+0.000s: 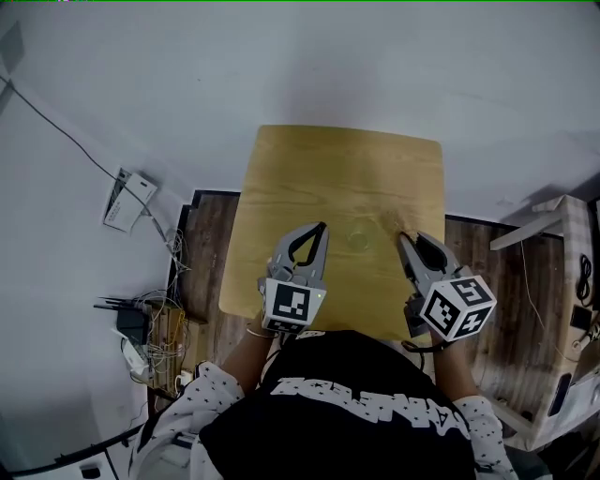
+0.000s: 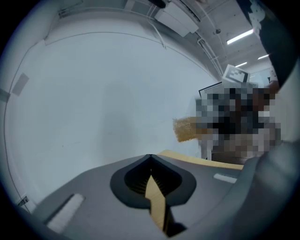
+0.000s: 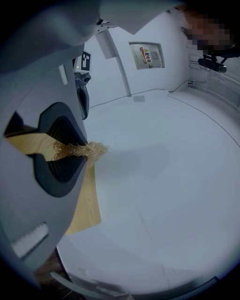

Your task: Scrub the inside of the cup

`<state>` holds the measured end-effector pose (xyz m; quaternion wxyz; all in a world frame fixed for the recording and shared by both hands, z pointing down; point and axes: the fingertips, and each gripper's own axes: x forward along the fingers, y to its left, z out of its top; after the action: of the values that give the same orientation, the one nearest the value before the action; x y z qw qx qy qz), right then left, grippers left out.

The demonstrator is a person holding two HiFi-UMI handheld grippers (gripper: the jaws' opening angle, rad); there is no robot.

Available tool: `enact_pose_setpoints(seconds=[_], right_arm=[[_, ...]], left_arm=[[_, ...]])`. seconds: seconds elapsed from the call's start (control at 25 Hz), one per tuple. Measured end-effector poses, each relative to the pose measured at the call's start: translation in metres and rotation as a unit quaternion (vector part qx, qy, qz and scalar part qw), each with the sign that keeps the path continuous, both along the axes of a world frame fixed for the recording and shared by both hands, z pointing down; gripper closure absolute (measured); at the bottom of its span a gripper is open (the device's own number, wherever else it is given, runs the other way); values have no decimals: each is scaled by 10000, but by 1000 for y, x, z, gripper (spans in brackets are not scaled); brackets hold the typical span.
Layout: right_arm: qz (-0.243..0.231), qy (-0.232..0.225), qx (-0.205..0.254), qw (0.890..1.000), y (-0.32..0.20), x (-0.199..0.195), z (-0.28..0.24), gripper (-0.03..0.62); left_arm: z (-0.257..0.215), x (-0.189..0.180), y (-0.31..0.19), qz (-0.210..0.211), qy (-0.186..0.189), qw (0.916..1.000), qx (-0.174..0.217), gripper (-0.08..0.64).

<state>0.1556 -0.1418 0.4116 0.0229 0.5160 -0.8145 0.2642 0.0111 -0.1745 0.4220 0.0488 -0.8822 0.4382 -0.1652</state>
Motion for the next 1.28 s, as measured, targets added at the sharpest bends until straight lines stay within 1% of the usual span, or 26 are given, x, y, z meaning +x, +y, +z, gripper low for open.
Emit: enact_pose_setpoints(seconds=[0.16, 0.36, 0.48, 0.88, 1.08, 1.28], right_arm=[[46, 40, 128, 9999, 2, 6, -6, 512], [73, 57, 263, 9996, 4, 13, -12, 514], [98, 91, 305, 9994, 2, 17, -14, 514], [167, 98, 389, 9991, 6, 24, -17, 514], [86, 200, 405, 9989, 6, 20, -17, 517], [61, 177, 377, 9991, 4, 16, -16, 517]], left_arm=[[-17, 12, 1, 58, 38, 9999, 136, 558], [-34, 23, 5, 206, 275, 9991, 266, 558], [-40, 26, 3, 206, 405, 9987, 215, 558], [-38, 31, 6, 292, 282, 9988, 280, 558], [-38, 29, 6, 293, 302, 9988, 264, 558], [-37, 23, 2, 221, 353, 9989, 207, 558]])
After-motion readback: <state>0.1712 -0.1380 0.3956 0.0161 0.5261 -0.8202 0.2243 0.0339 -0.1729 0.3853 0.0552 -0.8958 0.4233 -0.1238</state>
